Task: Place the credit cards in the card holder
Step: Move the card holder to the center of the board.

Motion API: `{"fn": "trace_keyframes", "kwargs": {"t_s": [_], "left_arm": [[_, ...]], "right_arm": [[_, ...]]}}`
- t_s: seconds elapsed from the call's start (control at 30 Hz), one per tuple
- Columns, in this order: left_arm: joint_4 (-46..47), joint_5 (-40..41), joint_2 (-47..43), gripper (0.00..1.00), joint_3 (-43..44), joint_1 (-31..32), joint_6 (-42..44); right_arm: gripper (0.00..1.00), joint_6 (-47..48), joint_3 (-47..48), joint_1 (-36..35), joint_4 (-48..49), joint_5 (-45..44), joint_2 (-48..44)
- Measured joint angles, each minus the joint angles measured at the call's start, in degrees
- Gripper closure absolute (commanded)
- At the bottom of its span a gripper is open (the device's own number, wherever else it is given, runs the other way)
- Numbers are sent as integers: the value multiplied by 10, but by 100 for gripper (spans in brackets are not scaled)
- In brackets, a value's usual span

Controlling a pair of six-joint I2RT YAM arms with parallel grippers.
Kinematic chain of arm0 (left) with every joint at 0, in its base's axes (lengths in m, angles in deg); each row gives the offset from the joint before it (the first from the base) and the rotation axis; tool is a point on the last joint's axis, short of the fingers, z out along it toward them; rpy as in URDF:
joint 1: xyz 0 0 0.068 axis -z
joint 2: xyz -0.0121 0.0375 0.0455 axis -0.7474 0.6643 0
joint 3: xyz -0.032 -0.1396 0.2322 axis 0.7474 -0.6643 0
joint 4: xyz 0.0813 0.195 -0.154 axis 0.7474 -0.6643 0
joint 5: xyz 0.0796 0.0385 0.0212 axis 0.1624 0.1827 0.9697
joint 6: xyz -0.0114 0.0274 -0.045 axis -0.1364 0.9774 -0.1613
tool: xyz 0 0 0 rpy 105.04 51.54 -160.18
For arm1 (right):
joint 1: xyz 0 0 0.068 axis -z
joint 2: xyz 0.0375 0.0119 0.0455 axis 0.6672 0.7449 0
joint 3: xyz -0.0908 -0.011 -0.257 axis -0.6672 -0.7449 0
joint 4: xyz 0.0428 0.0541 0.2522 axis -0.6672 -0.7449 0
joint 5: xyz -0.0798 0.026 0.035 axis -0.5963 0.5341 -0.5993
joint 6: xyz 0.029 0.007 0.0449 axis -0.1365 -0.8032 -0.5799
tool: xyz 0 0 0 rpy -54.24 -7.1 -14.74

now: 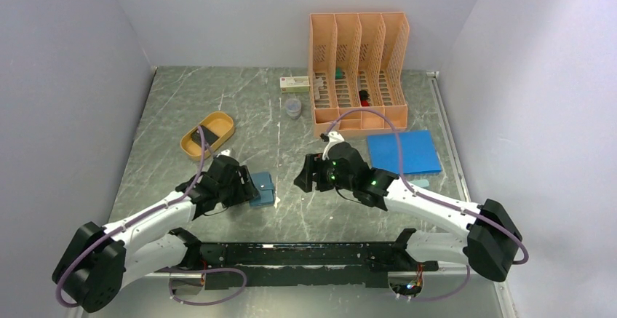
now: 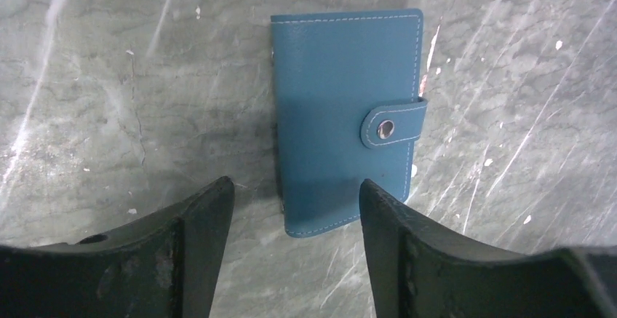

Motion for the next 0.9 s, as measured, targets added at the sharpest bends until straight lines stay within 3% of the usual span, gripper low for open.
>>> {"fn": "trace_keyframes", "kwargs": {"t_s": [0.47, 0.9], "left_arm": [[121, -68, 40, 74, -38, -1, 0], [236, -130, 113, 85, -45, 44, 0]], "right_arm": [[35, -58, -21, -2, 28, -15, 3], [37, -85, -80, -3, 36, -28, -4]]}}
